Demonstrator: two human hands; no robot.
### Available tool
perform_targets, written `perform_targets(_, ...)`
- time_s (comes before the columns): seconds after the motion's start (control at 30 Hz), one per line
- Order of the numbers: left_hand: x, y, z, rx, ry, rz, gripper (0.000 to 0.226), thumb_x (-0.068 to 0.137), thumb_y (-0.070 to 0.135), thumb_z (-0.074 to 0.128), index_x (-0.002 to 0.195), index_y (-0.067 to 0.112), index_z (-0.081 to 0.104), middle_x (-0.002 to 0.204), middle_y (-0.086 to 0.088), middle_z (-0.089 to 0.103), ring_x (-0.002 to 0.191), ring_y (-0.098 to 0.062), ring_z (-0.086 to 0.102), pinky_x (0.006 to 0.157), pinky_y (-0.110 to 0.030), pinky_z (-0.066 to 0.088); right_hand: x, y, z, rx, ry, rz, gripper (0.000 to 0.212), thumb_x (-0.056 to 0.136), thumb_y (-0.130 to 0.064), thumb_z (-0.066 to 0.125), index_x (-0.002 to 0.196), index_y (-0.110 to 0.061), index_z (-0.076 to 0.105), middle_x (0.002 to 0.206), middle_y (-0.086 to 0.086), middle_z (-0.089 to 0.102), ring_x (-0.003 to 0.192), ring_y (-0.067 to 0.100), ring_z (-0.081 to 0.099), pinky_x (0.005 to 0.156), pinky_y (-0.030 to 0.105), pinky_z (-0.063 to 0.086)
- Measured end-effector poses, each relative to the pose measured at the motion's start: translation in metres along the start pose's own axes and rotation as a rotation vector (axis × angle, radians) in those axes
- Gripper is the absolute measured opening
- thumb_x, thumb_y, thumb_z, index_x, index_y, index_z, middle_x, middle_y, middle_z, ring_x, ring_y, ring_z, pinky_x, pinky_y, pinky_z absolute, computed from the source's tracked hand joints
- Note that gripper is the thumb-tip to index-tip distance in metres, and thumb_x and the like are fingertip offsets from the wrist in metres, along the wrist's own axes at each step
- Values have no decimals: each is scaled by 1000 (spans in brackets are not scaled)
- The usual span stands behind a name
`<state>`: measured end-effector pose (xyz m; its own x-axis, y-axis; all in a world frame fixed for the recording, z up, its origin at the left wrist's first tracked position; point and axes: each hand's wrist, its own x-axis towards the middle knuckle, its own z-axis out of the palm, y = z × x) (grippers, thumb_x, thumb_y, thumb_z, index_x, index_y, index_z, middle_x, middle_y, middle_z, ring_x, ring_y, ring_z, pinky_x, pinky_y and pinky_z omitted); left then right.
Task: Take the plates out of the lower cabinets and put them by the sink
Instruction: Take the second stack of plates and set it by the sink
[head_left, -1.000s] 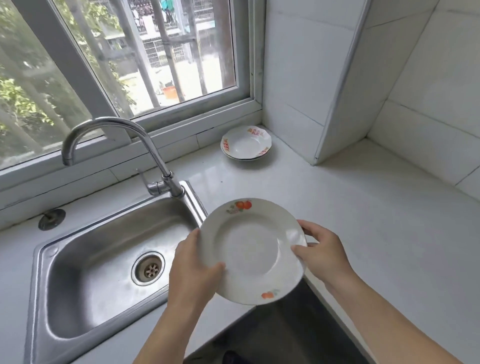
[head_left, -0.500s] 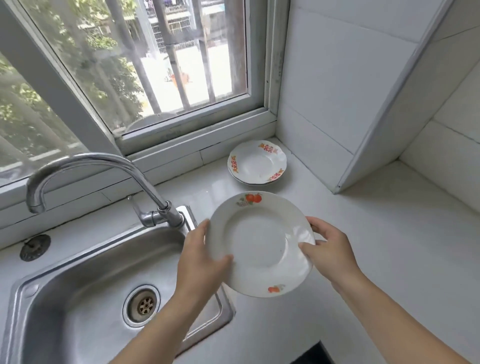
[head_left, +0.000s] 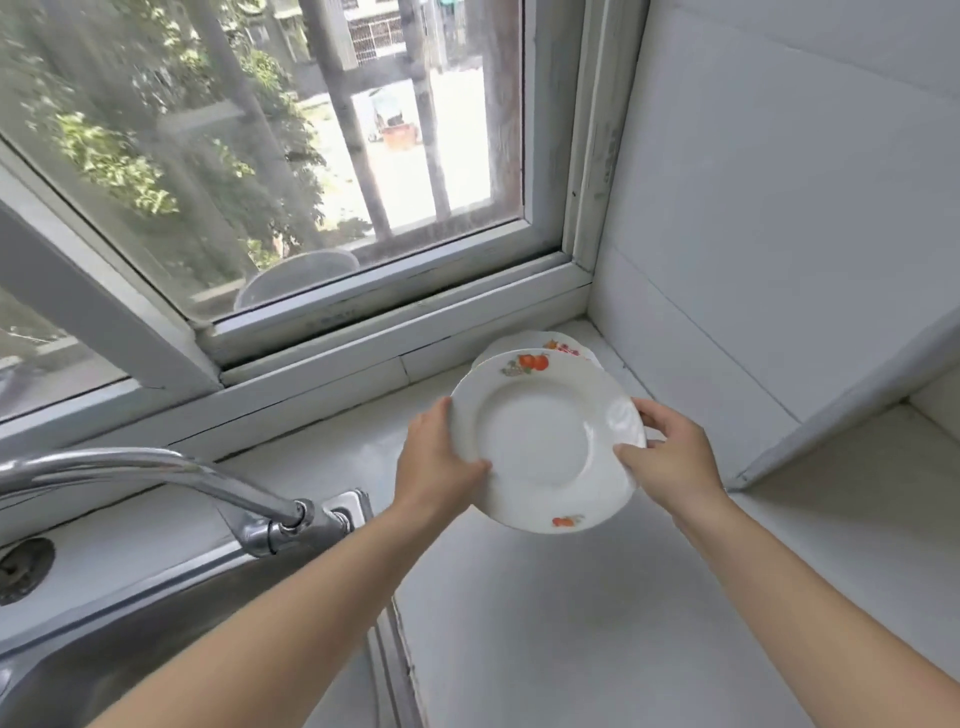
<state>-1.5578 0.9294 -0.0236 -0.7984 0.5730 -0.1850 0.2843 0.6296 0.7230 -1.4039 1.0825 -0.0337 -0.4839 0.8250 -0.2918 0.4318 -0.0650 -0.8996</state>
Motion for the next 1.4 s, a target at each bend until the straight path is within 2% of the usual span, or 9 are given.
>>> perform_targets(0.1, 36, 3, 14, 31, -42, -30, 61, 70, 10, 67, 125, 22, 43, 123, -1, 45, 111, -20, 47, 78, -23, 36, 36, 5, 11, -47, 1, -7, 42, 69, -3, 57, 100, -30, 64, 96, -10, 69, 78, 16, 67, 66, 29, 53)
perform_targets(0.23, 71, 0, 33, 51, -60, -82, 46, 66, 10, 64, 105, 22, 44, 111, -1, 46, 84, -20, 50, 64, -30, 42, 71, 10, 20, -111, 18, -18, 40, 69, -2, 56, 96, -30, 65, 90, -12, 69, 79, 15, 65, 67, 29, 52)
perform_targets(0.37, 90, -5, 47, 83, -92, -88, 52, 66, 11, 66, 112, 19, 44, 114, -3, 45, 85, -22, 51, 64, -32, 46, 91, 16, 22, -179, 22, -15, 36, 70, -1, 55, 92, -29, 64, 87, -11, 68, 79, 17, 65, 67, 29, 51)
perform_targets(0.67, 107, -9, 58, 253, -177, -62, 52, 76, 17, 63, 121, 14, 37, 121, -9, 43, 82, -21, 43, 66, -28, 36, 114, 20, 27, -294, 50, -20, 32, 71, 2, 52, 92, -21, 62, 80, -5, 64, 79, 21, 61, 58, 21, 42)
perform_targets(0.9, 111, -13, 60, 270, -140, -53, 54, 77, 14, 62, 124, 15, 36, 120, -9, 44, 85, -22, 45, 65, -30, 37, 118, 21, 34, -317, 58, -52, 27, 73, 2, 53, 91, -16, 61, 75, -3, 62, 77, 22, 59, 55, 18, 39)
perform_targets(1.03, 114, -17, 62, 266, -112, -44, 54, 75, 12, 63, 123, 14, 38, 119, -9, 47, 102, -27, 50, 68, -31, 36, 117, 23, 37, -306, 52, -76, 28, 75, 2, 53, 95, -16, 60, 76, -7, 59, 77, 21, 58, 56, 18, 40)
perform_targets(1.17, 113, -22, 65, 210, -95, -18, 58, 71, 8, 59, 124, 18, 38, 119, -6, 50, 107, -27, 48, 70, -31, 37, 118, 23, 39, -316, 59, -78, 30, 75, 2, 54, 99, -16, 60, 88, 0, 59, 81, 22, 56, 61, 24, 37)
perform_targets(1.27, 112, -27, 67, 193, -58, 33, 57, 69, 8, 56, 123, 20, 43, 117, -1, 54, 109, -26, 46, 71, -32, 40, 122, 24, 39, -359, 58, -54, 31, 77, 0, 57, 105, -14, 60, 99, 1, 50, 81, 20, 51, 69, 24, 36)
perform_targets(1.4, 116, -29, 65, 164, -69, 28, 56, 72, 11, 62, 125, 18, 44, 121, -1, 55, 115, -25, 45, 85, -32, 40, 126, 26, 38, -388, 53, -18, 38, 78, -3, 60, 113, -15, 58, 112, 6, 45, 81, 19, 51, 74, 23, 37)
